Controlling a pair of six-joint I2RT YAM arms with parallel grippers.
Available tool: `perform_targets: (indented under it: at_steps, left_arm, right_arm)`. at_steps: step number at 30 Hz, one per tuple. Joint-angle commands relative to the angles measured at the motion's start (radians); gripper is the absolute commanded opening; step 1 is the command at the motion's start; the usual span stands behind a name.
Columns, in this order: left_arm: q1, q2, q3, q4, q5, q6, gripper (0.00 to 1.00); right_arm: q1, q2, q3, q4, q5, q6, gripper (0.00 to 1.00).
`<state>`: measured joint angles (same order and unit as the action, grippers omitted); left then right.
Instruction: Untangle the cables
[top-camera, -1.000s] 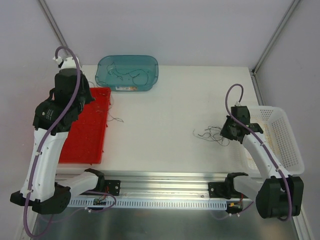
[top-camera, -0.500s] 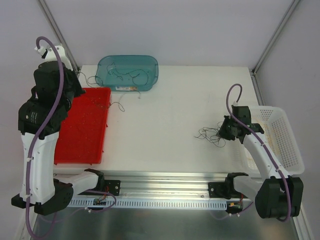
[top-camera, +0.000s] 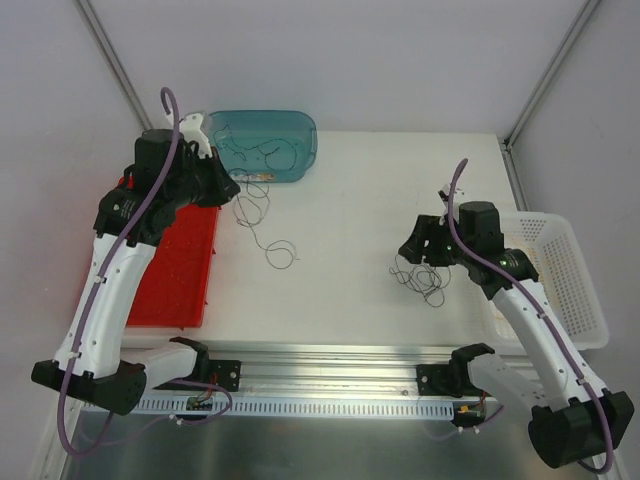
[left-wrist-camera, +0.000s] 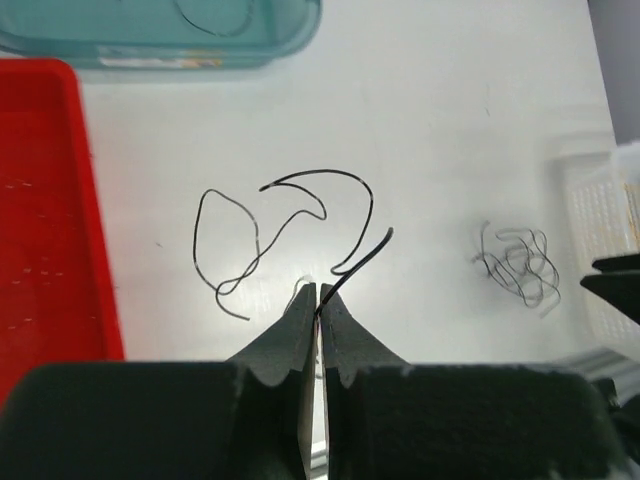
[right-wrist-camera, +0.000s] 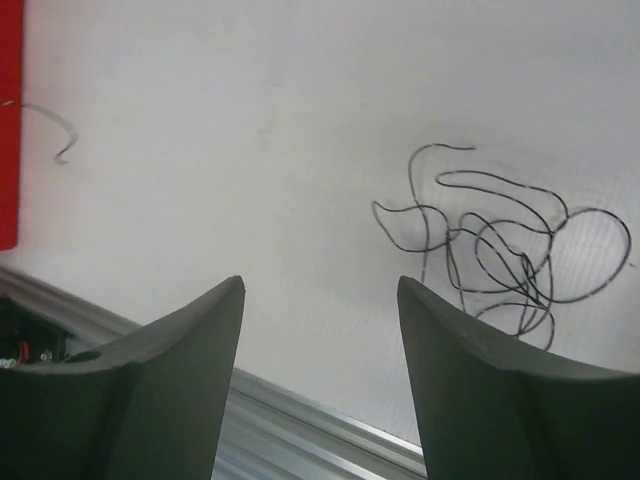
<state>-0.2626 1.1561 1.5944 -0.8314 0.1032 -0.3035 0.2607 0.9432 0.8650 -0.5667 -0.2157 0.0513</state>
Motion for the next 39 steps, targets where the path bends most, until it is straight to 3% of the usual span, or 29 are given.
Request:
perform_targets:
  at_steps: [1,16,24,32,33,37,38,39]
  left_arm:
    - [-0.035,-0.016,-0.060,0.112,0.144,-0.063,0.00]
    - [-0.270,0.010,-0.172,0.204,0.170,-0.100,0.00]
    - [-0.280,-0.002,-0.171,0.221,0.176,-0.120,0.00]
    - [-0.282,-0.018,-0.172,0.230,0.207,-0.137,0.00]
    - [-0.282,-0.024,-0.172,0.233,0.207,-0.135,0.00]
    - [-0.282,-0.050,-0.174,0.232,0.162,-0.125,0.00]
    - [-0.282,-0.058,-0.178,0.232,0.132,-0.123,0.00]
    - [-0.282,-0.074,-0.180,0.232,0.115,-0.117,0.00]
  right_arm:
    - [0.063,-0.035,0.054,0.057,-0.073,-0.028,0.67]
    - [0.344,0.066,0.055,0.425,-0.100,0.110,0.67]
    - [0.452,0.147,0.035,0.649,-0.123,0.125,0.68]
    - [0.509,0.279,0.068,0.740,-0.094,0.107,0.66]
    - [0.511,0.292,0.072,0.743,-0.090,0.104,0.65]
    - [0.511,0.319,0.068,0.735,-0.070,0.090,0.40]
    - [0.509,0.318,0.062,0.734,-0.064,0.087,0.25]
    - [0.509,0.304,0.051,0.723,-0.051,0.081,0.18]
